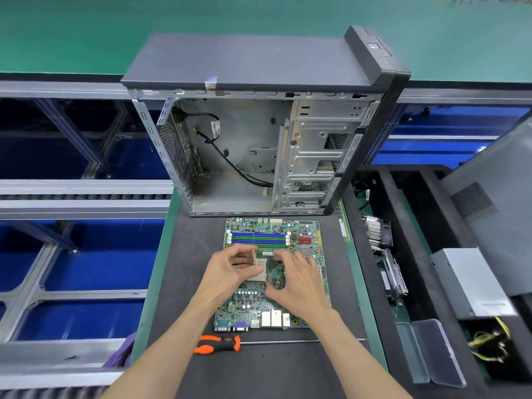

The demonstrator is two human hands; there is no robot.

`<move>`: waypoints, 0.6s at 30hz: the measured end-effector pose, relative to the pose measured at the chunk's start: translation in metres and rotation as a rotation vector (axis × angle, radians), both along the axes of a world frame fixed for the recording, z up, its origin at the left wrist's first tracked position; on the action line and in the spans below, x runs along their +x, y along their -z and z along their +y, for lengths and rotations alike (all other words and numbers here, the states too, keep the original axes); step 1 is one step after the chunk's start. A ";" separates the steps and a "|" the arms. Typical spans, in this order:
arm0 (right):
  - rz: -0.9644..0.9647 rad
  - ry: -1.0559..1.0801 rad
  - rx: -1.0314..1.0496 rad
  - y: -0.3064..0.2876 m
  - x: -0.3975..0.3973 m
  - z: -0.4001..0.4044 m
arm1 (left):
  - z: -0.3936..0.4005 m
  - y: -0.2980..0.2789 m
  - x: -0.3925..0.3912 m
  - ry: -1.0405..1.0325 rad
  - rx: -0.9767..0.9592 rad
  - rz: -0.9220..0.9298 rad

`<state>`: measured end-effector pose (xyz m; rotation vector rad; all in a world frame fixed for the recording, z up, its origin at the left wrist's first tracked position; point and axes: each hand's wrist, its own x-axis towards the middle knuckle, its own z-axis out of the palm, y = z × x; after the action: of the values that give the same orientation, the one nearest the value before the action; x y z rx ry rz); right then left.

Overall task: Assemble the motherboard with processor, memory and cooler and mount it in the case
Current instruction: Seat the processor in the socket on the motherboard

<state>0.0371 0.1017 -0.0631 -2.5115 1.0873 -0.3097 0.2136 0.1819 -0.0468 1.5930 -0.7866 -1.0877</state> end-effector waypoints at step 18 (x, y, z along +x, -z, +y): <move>-0.121 0.179 0.282 -0.021 0.023 -0.031 | 0.002 0.000 -0.006 -0.036 -0.016 -0.692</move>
<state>0.0596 0.0703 -0.0423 -2.1269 1.2165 -0.3280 0.2077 0.1843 -0.0467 1.9828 -1.2006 -0.4818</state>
